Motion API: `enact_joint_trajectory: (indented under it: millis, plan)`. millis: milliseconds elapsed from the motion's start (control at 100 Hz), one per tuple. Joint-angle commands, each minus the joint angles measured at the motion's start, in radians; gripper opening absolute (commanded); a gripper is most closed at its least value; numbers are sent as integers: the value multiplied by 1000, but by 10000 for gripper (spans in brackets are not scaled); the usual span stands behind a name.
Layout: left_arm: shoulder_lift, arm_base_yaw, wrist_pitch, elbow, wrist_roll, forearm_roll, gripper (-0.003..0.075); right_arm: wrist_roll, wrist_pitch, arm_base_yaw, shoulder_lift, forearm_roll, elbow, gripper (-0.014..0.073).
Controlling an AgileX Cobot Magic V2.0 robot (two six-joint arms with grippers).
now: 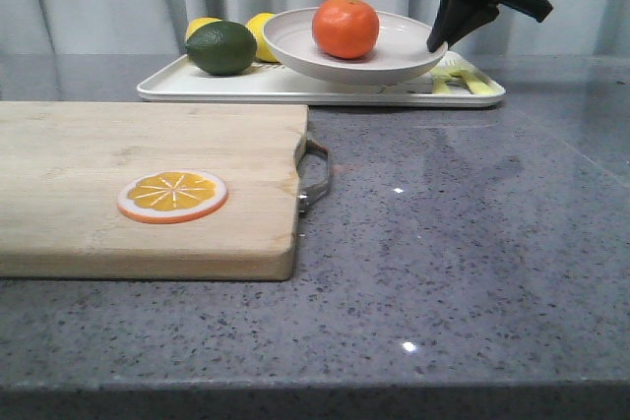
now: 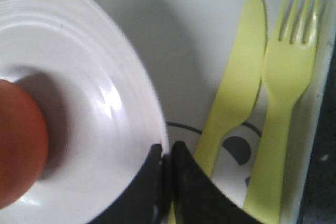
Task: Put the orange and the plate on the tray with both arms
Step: 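Lift the plate with the orange and carry it onto the tray, then lower the plate onto the tray and open the right gripper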
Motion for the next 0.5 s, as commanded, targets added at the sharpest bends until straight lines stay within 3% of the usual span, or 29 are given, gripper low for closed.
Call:
enact_joint_trajectory:
  millis: [0, 490]
  plan:
    - [4, 1, -81, -26, 0, -12, 281, 5, -76, -3, -68, 38, -39, -57]
    - [4, 1, -81, -26, 0, -12, 281, 5, -144, 0, -20, 38, -39, -57]
